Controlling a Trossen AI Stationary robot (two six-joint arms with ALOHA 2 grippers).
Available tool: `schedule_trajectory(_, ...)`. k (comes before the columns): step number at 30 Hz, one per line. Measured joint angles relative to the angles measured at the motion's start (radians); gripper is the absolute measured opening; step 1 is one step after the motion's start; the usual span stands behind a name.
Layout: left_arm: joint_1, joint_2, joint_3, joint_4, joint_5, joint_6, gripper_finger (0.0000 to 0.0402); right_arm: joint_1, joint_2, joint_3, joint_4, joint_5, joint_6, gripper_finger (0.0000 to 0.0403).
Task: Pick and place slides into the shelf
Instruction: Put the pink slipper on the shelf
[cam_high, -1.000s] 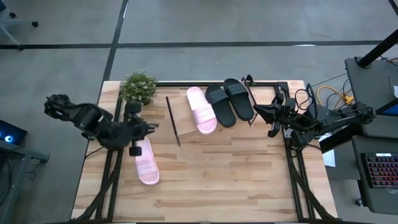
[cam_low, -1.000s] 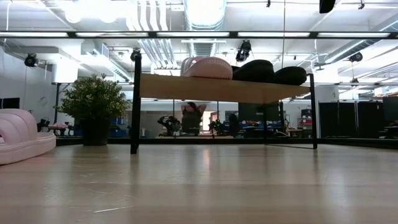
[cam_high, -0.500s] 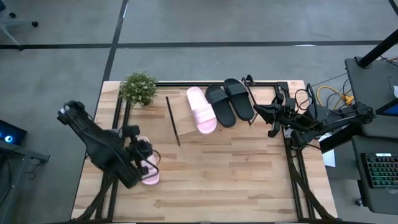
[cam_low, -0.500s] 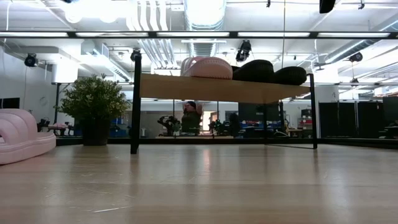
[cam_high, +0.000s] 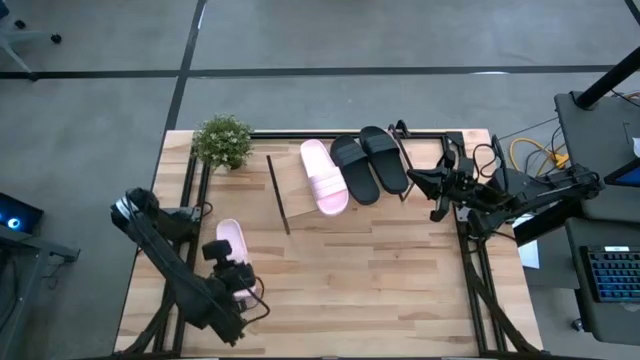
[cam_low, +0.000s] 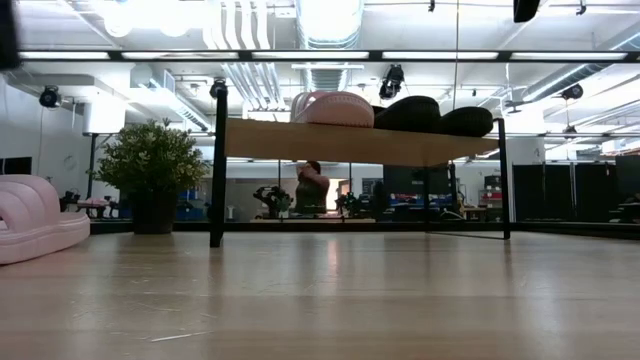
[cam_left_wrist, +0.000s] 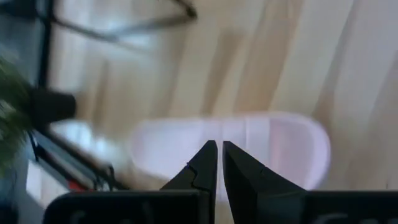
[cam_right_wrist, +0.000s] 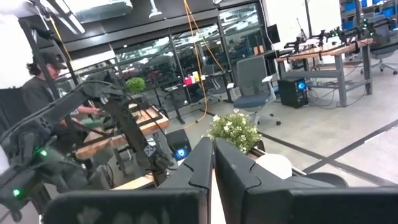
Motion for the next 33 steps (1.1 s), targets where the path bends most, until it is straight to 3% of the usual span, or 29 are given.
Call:
schedule_trajectory(4, -0.003, 0.025, -0.022, 0.000, 0.121, -0.049, 0.0011, 0.000, 0.000, 0.000, -0.012, 0.000, 0.001, 0.0009)
schedule_trajectory(8, -0.004, 0.007, -0.026, 0.000, 0.139, -0.044, 0.0031, 0.000, 0.000, 0.000, -0.034, 0.000, 0.001, 0.0009)
schedule_trajectory(11, -0.003, -0.047, -0.027, 0.004, 0.139, -0.062, 0.0080, 0.000, 0.000, 0.000, -0.052, -0.001, 0.001, 0.0009)
schedule_trajectory(17, -0.002, -0.142, -0.044, 0.003, 0.101, -0.215, 0.0223, 0.000, 0.000, -0.001, -0.073, 0.000, -0.007, 0.0009)
schedule_trajectory(20, -0.002, -0.154, -0.045, 0.040, 0.091, -0.250, 0.0266, 0.000, 0.000, -0.001, -0.085, 0.000, -0.009, 0.0009)
schedule_trajectory(25, -0.002, -0.145, -0.045, 0.054, 0.113, -0.238, 0.0276, 0.000, 0.000, -0.001, -0.089, 0.000, -0.010, 0.0009)
schedule_trajectory(33, -0.004, -0.040, -0.054, 0.044, 0.113, -0.201, 0.0251, 0.000, 0.000, -0.001, -0.093, 0.000, -0.034, 0.0009)
